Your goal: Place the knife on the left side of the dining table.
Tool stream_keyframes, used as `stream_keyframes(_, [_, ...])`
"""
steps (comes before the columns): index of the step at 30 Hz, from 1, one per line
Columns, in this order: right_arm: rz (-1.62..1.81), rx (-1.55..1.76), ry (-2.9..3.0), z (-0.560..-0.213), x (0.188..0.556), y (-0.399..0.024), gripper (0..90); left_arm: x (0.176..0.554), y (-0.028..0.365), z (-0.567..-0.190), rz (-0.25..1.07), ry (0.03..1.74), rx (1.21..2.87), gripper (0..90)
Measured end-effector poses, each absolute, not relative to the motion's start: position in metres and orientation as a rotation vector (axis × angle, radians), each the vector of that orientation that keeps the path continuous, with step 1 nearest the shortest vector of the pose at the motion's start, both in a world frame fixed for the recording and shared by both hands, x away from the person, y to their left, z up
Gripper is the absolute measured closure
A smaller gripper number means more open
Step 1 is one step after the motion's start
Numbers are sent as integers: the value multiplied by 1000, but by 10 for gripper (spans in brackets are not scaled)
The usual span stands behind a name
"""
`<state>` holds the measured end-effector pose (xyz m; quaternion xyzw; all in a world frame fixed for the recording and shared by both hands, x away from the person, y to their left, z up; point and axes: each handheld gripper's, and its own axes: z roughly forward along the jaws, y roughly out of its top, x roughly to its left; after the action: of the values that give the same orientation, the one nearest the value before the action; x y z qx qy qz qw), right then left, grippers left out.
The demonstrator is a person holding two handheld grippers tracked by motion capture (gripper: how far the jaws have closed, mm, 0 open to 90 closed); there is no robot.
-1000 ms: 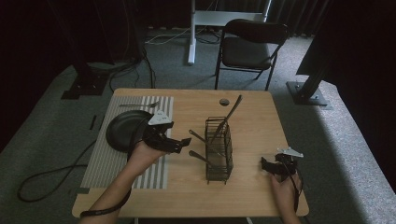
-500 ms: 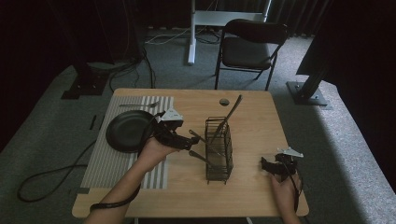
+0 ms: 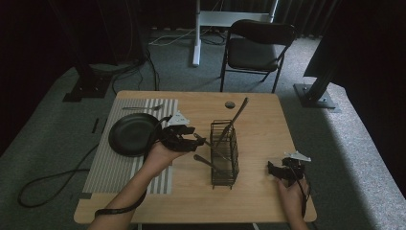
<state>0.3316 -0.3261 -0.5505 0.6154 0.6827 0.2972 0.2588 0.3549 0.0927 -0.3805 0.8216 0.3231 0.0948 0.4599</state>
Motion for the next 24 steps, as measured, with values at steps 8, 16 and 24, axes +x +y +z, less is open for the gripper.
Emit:
stream_keyframes(8, [805, 1668, 1850, -551, 332, -326, 116, 353, 95, -385, 195, 800, 2006, 622])
stream_keyframes(16, [805, 1667, 1851, -551, 332, -326, 116, 351, 91, -382, 200, 755, 2008, 729])
stream_keyframes(24, [806, 1671, 1850, -550, 332, -326, 116, 353, 81, -374, 226, 709, 2038, 733])
